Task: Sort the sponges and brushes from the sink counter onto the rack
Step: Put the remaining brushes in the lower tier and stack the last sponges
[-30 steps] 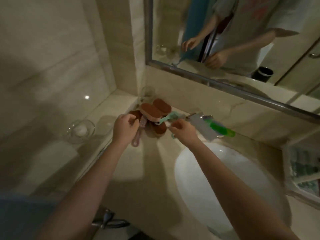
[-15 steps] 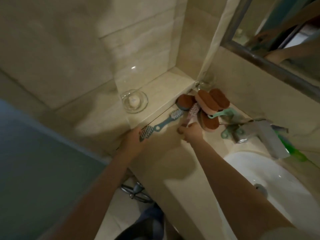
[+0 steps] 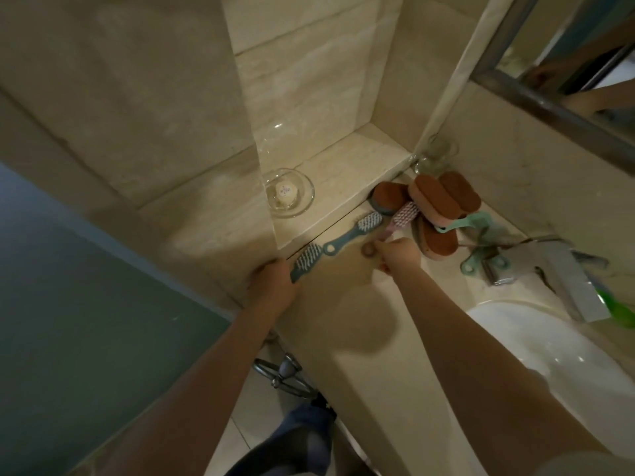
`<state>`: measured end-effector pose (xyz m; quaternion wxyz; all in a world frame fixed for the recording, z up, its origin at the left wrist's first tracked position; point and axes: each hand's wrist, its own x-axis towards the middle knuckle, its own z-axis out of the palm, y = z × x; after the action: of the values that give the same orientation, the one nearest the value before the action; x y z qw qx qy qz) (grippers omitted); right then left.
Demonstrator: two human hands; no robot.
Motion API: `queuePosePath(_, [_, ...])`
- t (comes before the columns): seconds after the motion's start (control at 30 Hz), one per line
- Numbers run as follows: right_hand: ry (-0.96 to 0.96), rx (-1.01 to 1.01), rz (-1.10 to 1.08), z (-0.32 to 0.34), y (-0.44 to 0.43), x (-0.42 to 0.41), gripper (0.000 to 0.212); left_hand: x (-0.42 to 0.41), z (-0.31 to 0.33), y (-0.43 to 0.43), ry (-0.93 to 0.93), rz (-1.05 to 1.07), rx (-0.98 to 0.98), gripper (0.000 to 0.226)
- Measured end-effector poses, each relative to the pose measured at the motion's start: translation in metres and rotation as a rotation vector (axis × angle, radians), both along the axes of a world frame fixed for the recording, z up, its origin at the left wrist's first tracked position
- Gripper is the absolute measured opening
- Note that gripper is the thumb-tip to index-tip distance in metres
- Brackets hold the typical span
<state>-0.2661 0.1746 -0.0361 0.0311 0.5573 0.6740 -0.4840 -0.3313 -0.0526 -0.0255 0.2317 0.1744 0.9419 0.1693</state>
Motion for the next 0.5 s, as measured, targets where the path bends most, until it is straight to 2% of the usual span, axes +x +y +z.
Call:
queuePosePath(0.07, [0.018, -0.027, -0.025, 0.000, 0.000, -0.003, 0.040, -0.002, 0.001, 0.002, -0.001, -0.008, -0.017, 0.011])
queuePosePath(0.17, [0.050, -0.078, -0.072, -0.003, 0.000, -0.011, 0.040, -0.006, 0.001, 0.003, -0.045, -0.015, -0.044, 0.022])
queuePosePath(0.37, [0.097, -0.189, -0.124, -0.007, 0.004, -0.022, 0.011, -0.014, -0.003, 0.005, -0.088, -0.114, -0.094, 0.026])
queuePosePath(0.5, [0.103, -0.114, -0.044, -0.001, -0.005, -0.013, 0.010, -0.014, -0.002, 0.007, -0.102, -0.163, -0.080, 0.034])
